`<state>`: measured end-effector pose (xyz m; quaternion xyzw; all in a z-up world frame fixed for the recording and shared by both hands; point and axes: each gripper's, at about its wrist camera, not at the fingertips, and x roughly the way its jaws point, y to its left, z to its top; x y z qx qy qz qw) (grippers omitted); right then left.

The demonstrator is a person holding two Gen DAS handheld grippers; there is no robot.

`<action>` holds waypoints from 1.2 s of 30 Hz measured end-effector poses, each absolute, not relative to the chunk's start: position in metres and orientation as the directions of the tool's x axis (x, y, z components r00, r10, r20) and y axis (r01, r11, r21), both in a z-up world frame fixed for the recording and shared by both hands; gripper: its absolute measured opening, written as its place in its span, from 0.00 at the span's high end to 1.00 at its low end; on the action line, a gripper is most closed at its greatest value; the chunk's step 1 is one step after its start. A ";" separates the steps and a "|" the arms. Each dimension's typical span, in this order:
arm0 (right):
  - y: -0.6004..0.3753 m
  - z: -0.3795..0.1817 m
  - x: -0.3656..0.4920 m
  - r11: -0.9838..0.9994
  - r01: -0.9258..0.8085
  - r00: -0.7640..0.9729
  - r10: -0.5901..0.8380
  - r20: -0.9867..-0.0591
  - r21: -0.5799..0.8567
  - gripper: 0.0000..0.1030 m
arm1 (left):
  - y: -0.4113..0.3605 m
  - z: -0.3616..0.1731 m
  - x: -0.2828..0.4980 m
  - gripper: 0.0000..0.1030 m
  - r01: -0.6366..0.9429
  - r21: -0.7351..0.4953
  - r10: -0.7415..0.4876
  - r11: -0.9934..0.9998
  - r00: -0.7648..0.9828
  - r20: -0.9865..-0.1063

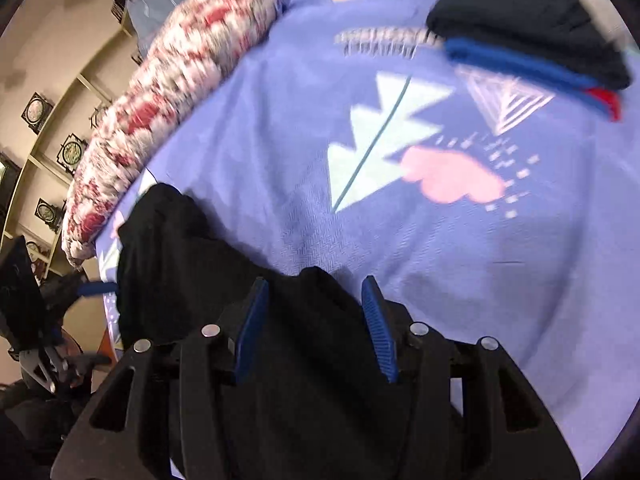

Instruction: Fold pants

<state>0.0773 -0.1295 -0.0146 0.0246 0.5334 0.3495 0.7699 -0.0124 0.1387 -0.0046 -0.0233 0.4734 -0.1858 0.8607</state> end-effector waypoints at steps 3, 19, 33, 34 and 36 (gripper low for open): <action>-0.115 -0.033 0.077 0.750 -0.536 0.115 0.520 -0.846 0.388 0.94 | 0.166 -0.028 0.003 0.14 0.196 -0.214 -0.282 0.957 0.456 -0.844; -0.130 -0.019 0.076 0.866 -0.455 0.401 0.409 -0.820 0.209 0.69 | 0.181 -0.029 -0.028 0.15 0.173 -0.164 -0.226 0.971 0.450 -0.864; -0.179 -0.051 -0.024 0.859 -0.334 0.339 0.494 -0.800 0.389 0.61 | 0.126 -0.032 -0.019 0.09 0.278 -0.157 -0.268 0.948 0.428 -0.863; -0.197 -0.037 -0.035 0.847 -0.320 0.392 0.526 -0.755 0.425 0.60 | 0.125 -0.027 -0.020 0.09 0.283 -0.177 -0.290 0.943 0.431 -0.854; -0.240 -0.010 -0.059 0.869 -0.274 0.507 0.495 -0.705 0.413 0.56 | 0.122 -0.015 -0.019 0.09 0.293 -0.208 -0.327 0.933 0.452 -0.830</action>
